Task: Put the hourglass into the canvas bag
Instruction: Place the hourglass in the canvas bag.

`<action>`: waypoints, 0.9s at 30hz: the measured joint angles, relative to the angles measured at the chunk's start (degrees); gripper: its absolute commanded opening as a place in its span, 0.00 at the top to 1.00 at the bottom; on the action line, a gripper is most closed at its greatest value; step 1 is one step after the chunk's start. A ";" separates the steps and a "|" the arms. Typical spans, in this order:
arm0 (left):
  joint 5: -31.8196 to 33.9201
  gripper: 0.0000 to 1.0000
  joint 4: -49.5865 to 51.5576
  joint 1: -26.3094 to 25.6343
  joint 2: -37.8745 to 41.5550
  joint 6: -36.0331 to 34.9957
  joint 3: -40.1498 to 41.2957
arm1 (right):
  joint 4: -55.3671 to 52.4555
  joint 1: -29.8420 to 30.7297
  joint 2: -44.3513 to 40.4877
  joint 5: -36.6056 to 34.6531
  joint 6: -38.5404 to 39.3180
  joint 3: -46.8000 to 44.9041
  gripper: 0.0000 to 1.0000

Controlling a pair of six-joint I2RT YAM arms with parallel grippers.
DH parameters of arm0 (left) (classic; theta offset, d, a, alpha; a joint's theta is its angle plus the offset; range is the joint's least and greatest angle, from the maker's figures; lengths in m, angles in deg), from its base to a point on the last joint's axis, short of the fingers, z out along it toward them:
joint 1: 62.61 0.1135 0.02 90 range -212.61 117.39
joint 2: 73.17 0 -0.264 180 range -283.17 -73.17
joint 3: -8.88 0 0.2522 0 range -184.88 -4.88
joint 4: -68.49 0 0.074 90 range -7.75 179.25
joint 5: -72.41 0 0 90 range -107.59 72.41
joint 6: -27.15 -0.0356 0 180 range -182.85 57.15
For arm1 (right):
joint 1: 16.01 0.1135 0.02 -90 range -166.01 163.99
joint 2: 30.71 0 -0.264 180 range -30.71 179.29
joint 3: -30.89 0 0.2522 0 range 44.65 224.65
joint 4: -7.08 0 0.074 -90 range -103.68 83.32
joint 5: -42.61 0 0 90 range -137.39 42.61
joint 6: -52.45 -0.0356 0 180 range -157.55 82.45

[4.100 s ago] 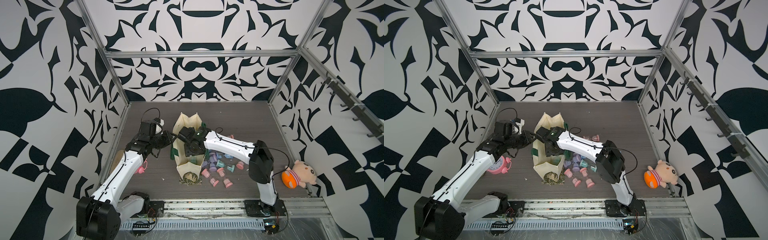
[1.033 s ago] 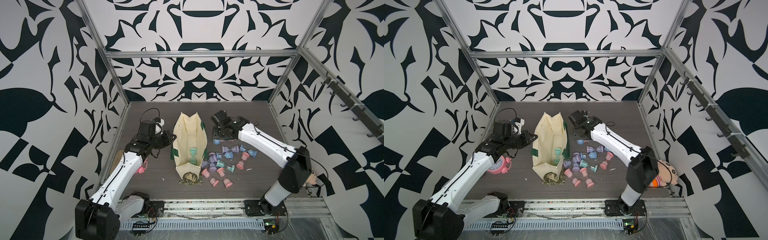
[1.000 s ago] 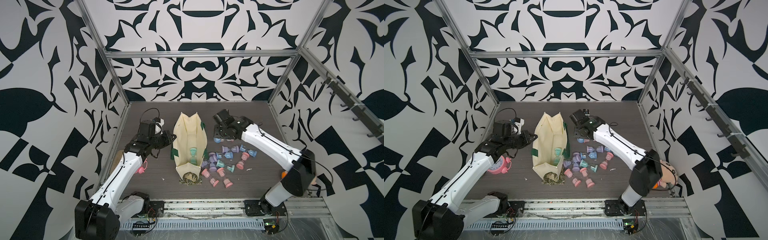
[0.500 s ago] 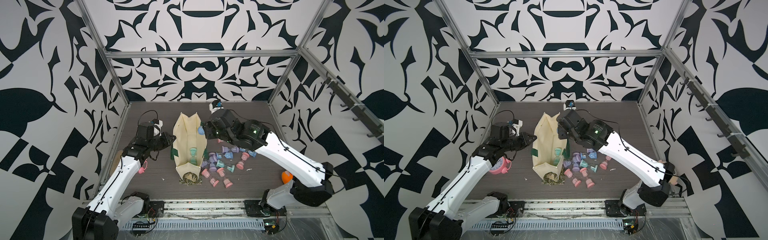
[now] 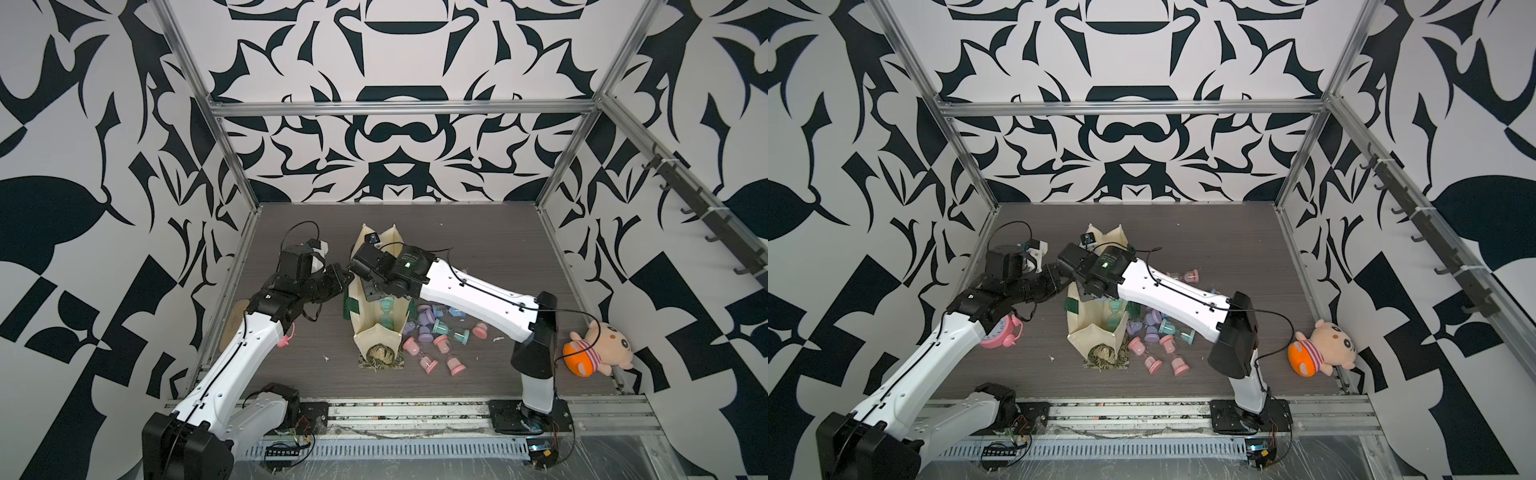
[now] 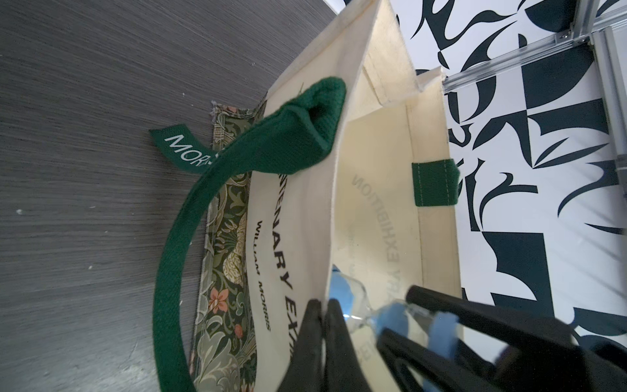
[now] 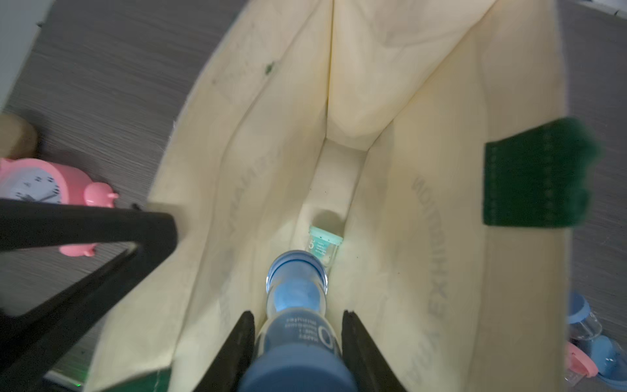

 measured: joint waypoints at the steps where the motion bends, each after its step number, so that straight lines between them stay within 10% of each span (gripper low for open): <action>1: 0.24 0.99 -0.04 -0.15 0.02 0.13 0.02 | -0.15 -0.26 0.50 0.42 -0.26 -0.24 1.00; 6: 1.44 1.00 -0.28 -0.94 0.13 0.76 0.04 | -0.42 -1.77 1.62 3.32 -2.16 -2.86 0.97; 14: 2.51 0.88 -0.72 -1.86 0.11 1.57 0.24 | -0.83 -2.95 2.84 4.94 -3.54 -4.68 0.42; 27: 3.37 0.99 -0.63 -2.54 0.07 2.36 0.44 | 2.97 -2.14 -8.07 3.19 -2.62 -7.41 0.36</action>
